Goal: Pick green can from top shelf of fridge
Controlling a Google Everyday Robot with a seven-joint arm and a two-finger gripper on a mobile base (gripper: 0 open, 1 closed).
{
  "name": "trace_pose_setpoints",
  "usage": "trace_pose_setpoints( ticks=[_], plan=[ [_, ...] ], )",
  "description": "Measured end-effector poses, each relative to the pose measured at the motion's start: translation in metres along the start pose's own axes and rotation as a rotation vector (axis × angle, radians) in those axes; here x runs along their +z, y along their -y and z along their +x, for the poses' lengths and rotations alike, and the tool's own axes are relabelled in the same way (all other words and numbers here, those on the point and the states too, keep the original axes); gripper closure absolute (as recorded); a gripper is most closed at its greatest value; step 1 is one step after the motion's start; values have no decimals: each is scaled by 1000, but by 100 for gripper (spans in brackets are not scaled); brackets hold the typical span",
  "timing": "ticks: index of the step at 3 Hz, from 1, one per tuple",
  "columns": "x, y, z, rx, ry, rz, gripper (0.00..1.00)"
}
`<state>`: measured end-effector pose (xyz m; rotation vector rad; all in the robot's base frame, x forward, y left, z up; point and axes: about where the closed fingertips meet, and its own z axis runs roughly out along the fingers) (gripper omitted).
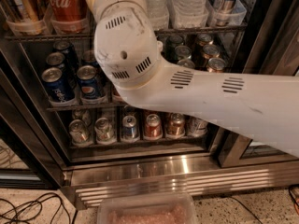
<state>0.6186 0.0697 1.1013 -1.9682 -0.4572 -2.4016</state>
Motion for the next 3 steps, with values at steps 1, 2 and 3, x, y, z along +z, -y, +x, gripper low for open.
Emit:
trace_pose_setpoints(
  ticks=[1, 2, 3],
  plan=[
    [1, 0, -1, 47, 28, -18, 100],
    [2, 0, -2, 68, 44, -29, 100],
    [2, 1, -4, 68, 44, -29, 100]
  ],
)
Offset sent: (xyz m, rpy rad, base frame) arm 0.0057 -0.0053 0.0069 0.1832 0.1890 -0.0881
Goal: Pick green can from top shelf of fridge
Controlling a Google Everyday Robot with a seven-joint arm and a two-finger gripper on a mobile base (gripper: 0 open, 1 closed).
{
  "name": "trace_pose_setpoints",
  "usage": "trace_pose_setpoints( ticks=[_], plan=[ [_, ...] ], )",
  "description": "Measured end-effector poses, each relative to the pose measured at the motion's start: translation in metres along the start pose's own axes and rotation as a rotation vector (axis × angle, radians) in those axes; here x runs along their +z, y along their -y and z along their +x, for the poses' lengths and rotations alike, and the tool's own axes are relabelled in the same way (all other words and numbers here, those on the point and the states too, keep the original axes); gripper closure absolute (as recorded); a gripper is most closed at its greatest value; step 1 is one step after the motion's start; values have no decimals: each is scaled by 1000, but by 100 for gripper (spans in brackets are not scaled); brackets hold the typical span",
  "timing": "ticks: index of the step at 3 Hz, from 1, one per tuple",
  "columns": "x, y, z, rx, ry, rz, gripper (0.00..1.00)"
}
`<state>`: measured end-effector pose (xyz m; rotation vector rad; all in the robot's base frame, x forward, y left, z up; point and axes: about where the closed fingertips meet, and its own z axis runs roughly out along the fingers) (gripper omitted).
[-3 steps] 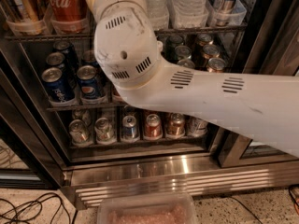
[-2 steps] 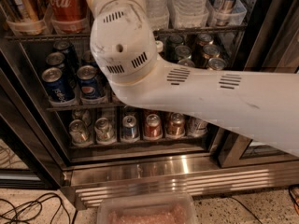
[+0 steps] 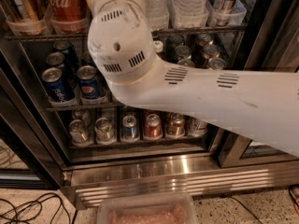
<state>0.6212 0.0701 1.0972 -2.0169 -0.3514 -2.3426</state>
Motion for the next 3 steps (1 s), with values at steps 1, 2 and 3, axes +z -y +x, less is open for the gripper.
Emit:
trace_pose_setpoints(
  ticks=[1, 2, 3],
  plan=[
    [1, -1, 0, 28, 31, -15, 100],
    [1, -1, 0, 28, 31, -15, 100],
    [2, -3, -1, 55, 43, -26, 100]
  ],
)
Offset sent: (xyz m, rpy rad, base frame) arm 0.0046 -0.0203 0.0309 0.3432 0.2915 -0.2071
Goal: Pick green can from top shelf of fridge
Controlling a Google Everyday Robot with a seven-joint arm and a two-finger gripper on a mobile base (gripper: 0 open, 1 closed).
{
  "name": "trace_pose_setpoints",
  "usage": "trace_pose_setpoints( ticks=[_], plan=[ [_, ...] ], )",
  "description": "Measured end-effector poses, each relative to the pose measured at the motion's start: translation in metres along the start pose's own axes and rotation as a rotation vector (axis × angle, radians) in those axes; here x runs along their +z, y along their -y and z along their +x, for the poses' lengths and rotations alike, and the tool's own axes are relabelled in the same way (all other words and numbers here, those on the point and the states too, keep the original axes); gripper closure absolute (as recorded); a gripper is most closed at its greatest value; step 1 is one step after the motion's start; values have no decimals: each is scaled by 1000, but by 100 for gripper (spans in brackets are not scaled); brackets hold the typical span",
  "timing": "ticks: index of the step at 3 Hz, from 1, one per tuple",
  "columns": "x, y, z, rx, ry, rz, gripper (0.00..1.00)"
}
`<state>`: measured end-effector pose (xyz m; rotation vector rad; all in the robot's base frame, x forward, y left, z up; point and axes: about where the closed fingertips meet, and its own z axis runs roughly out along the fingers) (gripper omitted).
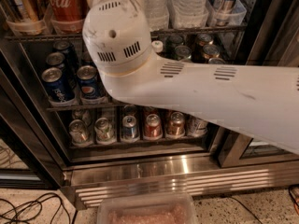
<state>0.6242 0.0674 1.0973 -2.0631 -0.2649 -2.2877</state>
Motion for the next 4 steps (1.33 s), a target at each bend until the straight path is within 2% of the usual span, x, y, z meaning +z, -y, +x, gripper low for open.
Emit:
trace_pose_setpoints(
  ticks=[1, 4],
  plan=[
    [2, 0, -1, 37, 5, -16, 100],
    [2, -3, -1, 21, 23, -12, 100]
  ],
)
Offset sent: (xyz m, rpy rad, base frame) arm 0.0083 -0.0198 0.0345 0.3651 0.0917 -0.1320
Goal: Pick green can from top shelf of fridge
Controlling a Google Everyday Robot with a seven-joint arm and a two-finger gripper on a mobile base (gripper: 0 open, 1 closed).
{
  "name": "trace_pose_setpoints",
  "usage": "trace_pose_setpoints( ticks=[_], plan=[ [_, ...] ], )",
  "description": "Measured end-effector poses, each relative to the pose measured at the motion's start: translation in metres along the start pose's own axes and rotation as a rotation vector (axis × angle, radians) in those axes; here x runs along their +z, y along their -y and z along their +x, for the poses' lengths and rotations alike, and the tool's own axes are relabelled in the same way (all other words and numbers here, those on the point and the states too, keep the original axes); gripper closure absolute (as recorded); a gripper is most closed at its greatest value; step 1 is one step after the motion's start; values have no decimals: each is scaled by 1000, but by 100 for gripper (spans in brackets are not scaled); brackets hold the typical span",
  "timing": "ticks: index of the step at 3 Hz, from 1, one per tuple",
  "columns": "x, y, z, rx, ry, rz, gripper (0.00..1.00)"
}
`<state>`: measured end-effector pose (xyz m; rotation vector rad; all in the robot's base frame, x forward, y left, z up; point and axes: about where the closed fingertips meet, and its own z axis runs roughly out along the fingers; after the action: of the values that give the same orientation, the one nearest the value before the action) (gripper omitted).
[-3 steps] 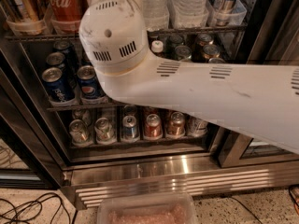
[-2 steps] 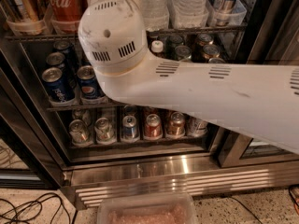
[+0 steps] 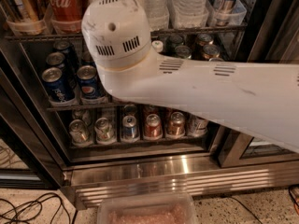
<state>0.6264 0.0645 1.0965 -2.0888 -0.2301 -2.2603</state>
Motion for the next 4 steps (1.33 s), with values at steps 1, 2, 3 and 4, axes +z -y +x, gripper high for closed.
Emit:
trace_pose_setpoints(
  ticks=[1, 2, 3, 4],
  plan=[
    [-1, -7, 2, -6, 4, -3, 100],
    [-1, -7, 2, -6, 5, -3, 100],
    [-1, -7, 0, -9, 7, -3, 100],
    [0, -7, 2, -13, 12, 0, 100]
  ],
)
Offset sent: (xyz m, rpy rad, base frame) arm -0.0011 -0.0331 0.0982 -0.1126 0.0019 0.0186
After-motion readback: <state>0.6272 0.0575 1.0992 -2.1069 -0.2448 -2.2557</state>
